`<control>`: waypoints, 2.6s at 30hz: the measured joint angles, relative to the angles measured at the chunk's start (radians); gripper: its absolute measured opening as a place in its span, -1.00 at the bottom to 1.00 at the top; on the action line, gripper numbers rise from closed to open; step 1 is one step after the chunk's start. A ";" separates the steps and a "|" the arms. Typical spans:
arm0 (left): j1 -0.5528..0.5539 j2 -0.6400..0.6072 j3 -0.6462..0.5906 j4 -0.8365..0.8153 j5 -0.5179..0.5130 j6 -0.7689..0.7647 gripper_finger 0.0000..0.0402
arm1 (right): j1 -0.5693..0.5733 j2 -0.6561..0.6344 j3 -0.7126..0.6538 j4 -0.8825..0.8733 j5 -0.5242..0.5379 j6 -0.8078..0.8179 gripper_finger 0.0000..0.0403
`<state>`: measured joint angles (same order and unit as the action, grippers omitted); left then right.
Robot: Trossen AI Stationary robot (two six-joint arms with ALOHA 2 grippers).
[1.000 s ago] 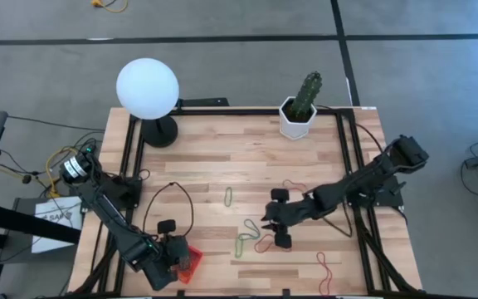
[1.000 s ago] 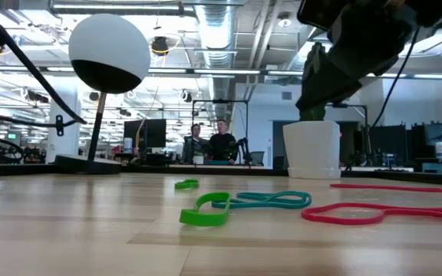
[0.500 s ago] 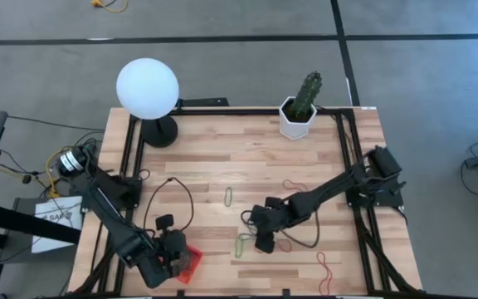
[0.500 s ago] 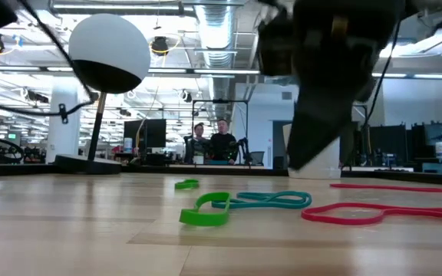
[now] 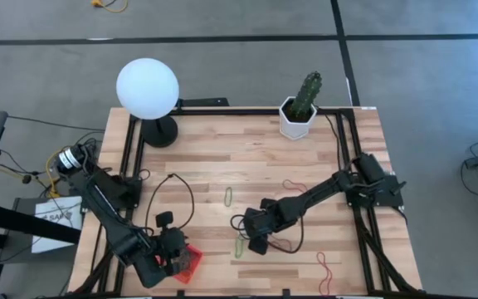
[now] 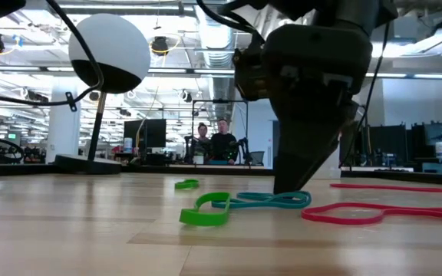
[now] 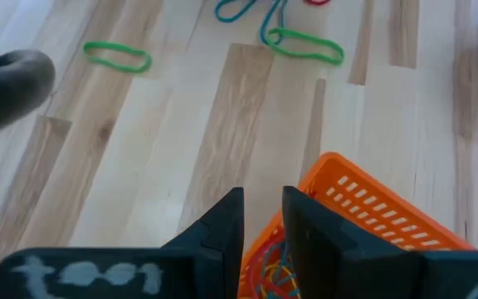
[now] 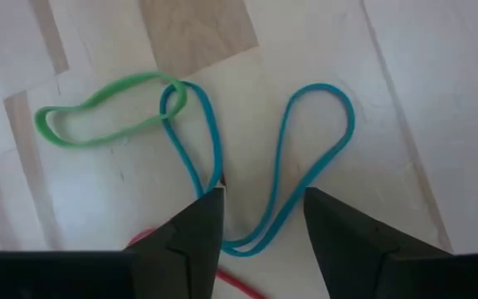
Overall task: Pick and place rubber bands into bin
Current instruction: Put the blue rubber band into the basket
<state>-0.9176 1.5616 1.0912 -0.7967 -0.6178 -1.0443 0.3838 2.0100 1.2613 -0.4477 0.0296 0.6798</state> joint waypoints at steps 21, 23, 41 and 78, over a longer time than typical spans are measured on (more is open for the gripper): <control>0.009 0.000 0.000 0.002 -0.036 0.045 -0.63 | 0.000 -0.086 -0.006 0.291 -0.032 -0.147 -0.99; 0.022 0.000 0.000 0.010 -0.078 0.075 -0.63 | 0.000 -0.090 -0.006 0.390 -0.032 -0.187 -0.98; 0.147 0.000 0.000 0.232 -0.103 0.490 -0.56 | -0.059 -0.091 -0.006 0.686 -0.032 -0.299 -1.00; 0.254 0.000 0.000 0.286 -0.014 0.591 -0.99 | -0.085 -0.090 -0.006 0.718 -0.032 -0.340 -0.74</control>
<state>-0.6637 1.5616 1.0912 -0.5109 -0.6323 -0.4536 0.2985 1.9198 1.2552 0.2703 -0.0025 0.3397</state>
